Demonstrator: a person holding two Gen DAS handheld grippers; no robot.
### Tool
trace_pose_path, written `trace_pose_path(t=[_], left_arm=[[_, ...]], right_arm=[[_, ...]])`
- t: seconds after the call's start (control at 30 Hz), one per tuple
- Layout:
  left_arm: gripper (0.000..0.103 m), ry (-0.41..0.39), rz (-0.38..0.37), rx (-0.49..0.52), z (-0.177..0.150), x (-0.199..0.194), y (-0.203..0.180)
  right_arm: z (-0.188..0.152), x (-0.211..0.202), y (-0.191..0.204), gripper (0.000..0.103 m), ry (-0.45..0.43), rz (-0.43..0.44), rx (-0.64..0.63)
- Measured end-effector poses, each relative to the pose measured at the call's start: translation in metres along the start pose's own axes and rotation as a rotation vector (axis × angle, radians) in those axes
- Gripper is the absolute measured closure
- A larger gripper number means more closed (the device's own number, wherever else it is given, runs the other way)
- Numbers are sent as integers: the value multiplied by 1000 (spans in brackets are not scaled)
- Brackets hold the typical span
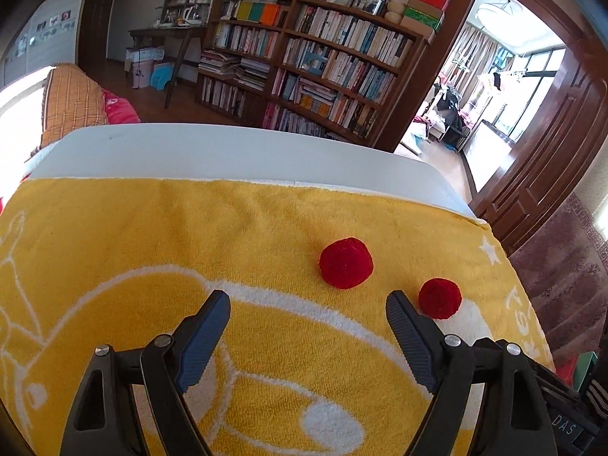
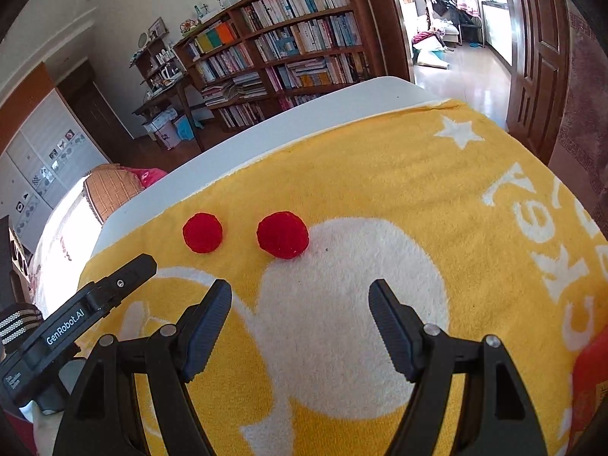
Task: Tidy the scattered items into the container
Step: 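Grasp a red ball with the left gripper while the right gripper grasps the other ball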
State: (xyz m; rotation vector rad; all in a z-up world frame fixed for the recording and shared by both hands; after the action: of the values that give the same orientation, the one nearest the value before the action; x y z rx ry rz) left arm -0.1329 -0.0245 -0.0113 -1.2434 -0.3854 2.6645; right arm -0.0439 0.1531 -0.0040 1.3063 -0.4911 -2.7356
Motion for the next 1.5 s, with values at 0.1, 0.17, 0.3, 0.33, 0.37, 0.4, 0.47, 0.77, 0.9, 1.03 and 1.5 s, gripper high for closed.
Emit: trace_pose_path(t=[0.1,0.17,0.3,0.33,0.37,0.4,0.47,0.77,0.9,1.03,1.5], left_arm=[[17,9,-4,-3,7,17,-4],[17,10,-2,7,12,26,-7],[17,30,1,29,19,47,-15],[17,39,5,30,20,53,-16],[17,46,7,29,21,58,-17],[17,53,7,28,21,63,-18],[17,65,5,30,21,72,-16],[56,72,-81,29,20,71,-15],[58,78,-87,64,16,68,-21],[60,80,-100,39,14,66,-18],[60,83,-97,57,16,63,-13]], right_arm=[[2,10,8,25,10,-11,-35],[3,14,12,25,4,-27,-54],[4,21,19,25,-5,-52,-87],[4,23,20,25,-4,-57,-95],[3,25,21,25,-5,-66,-102],[3,26,22,25,-8,-75,-108],[2,27,21,25,-18,-85,-112],[9,27,3,25,-32,-95,-41],[15,29,14,25,-34,-98,-76],[18,43,22,27,-5,-110,-110],[27,37,2,67,15,-54,-42]])
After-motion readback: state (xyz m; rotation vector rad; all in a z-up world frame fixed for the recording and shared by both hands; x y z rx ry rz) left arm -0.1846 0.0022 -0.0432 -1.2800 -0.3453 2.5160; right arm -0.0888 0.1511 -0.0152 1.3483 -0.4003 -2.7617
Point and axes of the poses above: each gripper's, at about its wrist camera, not at the fingertips, and x roughly the way its jaws point, y to its left, z to its top, the point moved 2 cm from there along x, roughly the way its jaws point
